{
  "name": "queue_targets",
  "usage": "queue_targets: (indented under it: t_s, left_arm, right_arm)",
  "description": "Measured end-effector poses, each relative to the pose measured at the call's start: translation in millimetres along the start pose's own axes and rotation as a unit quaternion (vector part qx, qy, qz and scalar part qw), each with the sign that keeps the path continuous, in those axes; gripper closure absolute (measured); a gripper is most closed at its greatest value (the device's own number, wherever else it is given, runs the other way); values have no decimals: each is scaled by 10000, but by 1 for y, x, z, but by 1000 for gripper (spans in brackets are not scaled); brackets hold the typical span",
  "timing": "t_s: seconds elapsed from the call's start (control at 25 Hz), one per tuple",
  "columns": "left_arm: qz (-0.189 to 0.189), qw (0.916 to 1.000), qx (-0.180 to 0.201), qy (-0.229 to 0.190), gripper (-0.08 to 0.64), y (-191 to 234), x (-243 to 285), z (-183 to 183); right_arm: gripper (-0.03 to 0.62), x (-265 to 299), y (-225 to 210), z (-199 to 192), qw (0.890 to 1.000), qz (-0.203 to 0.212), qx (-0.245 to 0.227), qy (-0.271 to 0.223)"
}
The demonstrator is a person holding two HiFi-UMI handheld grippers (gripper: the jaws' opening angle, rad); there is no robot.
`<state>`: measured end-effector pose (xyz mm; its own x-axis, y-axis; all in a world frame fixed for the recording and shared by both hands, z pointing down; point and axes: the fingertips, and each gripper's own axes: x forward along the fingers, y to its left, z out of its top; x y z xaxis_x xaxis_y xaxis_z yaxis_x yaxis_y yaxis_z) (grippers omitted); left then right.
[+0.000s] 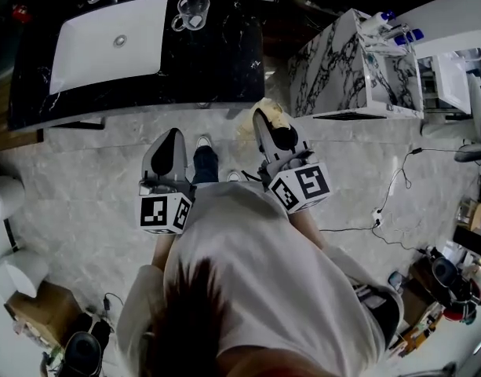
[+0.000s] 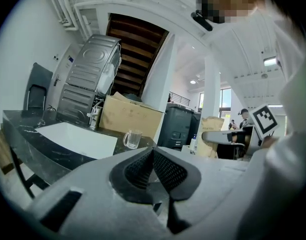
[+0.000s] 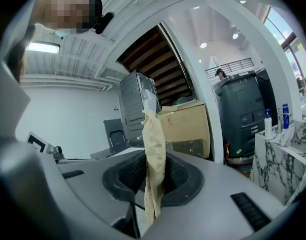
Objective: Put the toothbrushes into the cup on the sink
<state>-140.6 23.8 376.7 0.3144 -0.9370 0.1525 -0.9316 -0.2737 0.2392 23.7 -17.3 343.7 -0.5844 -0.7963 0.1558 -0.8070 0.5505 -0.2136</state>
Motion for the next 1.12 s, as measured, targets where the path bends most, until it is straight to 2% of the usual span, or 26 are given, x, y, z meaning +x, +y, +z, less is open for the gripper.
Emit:
queue_targets:
  t_s: [0.52,1.12]
  left_arm:
    - [-252,9996,-102,20,551,66,21,12]
    - [-52,9996,-266,-40,551,93,25,19]
  right_arm:
    - [535,50,18,13,9991,-395,-132,-91]
    - [535,82,28,32,9988,-241,-387,-173]
